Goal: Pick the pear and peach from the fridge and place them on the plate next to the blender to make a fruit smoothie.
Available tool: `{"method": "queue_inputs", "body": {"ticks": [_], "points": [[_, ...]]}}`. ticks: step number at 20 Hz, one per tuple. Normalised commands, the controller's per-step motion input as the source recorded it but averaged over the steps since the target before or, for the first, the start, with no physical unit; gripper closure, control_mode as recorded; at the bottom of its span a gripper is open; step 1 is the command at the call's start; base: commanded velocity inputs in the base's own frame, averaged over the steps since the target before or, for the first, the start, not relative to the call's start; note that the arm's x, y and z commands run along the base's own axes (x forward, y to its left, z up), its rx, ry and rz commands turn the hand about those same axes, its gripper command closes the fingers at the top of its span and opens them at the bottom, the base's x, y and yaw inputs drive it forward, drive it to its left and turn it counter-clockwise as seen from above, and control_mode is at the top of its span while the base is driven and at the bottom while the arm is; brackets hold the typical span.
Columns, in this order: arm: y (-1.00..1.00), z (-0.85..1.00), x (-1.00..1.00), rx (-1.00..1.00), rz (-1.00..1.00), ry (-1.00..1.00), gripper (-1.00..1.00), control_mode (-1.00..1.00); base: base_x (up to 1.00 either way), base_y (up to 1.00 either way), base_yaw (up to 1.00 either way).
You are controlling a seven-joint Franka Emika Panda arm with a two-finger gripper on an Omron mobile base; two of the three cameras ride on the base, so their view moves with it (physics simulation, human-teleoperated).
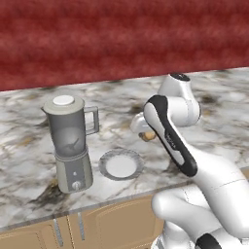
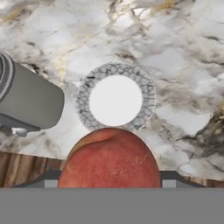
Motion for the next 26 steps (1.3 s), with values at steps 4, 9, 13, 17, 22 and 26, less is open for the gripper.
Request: {"method": "queue_inputs", "body": {"ticks": [4, 9, 13, 17, 22, 26], "points": [[0.0, -0.55, 0.59, -0.01, 0.23, 0.0, 1.0, -1.0, 0.0, 0.0, 0.0], [0.0, -0.52, 0.39, -0.04, 0.15, 0.0, 1.0, -1.0, 0.0, 0.0, 0.0], [0.03, -0.55, 0.28, -0.04, 0.12, 0.0, 1.0, -1.0, 0.0, 0.0, 0.0], [0.08, -0.45, 0.23, -0.01, 0.09, 0.0, 1.0, -1.0, 0.0, 0.0, 0.0], [0.11, -0.44, 0.07, 0.0, 0.05, 0.0, 1.0, -1.0, 0.0, 0.0, 0.0], [0.26, -0.44, 0.2, 0.0, 0.05, 0.0, 1.0, -1.0, 0.0, 0.0, 0.0]]}}
